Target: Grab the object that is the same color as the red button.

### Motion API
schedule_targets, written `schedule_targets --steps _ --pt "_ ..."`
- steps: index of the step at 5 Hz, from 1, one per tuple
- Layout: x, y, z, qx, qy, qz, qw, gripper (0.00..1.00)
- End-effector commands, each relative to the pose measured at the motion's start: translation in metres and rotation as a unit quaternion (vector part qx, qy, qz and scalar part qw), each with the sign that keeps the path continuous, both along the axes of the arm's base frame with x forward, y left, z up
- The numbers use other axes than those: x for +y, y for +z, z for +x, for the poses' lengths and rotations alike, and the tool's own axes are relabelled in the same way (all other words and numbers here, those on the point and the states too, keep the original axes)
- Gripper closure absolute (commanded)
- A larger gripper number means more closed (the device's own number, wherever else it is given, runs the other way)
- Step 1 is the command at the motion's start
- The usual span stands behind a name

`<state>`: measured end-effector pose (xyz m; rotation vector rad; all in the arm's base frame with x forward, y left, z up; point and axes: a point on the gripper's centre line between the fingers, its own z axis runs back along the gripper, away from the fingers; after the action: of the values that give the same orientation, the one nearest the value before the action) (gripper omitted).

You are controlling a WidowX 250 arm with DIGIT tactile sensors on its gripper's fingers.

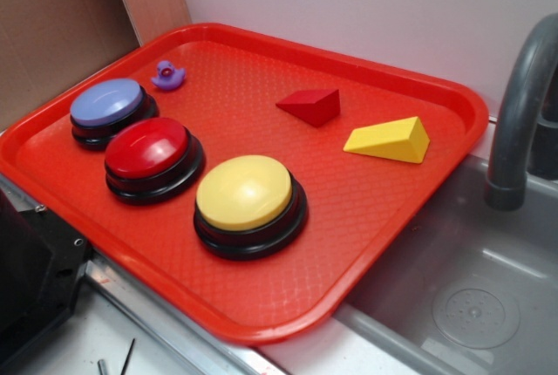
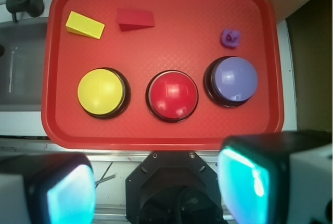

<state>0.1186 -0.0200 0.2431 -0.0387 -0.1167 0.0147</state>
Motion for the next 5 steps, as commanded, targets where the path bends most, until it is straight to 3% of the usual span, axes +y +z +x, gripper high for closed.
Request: schedule_targets --steps 1,3,4,5 --pt "0.000 0.000 0.000 0.000 0.000 0.000 1.000 0.00" --pt "-0.004 -0.010 0.024 -0.057 -0.157 0.018 0.986 0.00" --pt "-0.009 -0.022 0.043 -0.086 -0.277 -0.001 0.957 0.00" --pt "-0.012 -0.039 0.069 -0.094 -0.387 -0.049 0.916 0.00"
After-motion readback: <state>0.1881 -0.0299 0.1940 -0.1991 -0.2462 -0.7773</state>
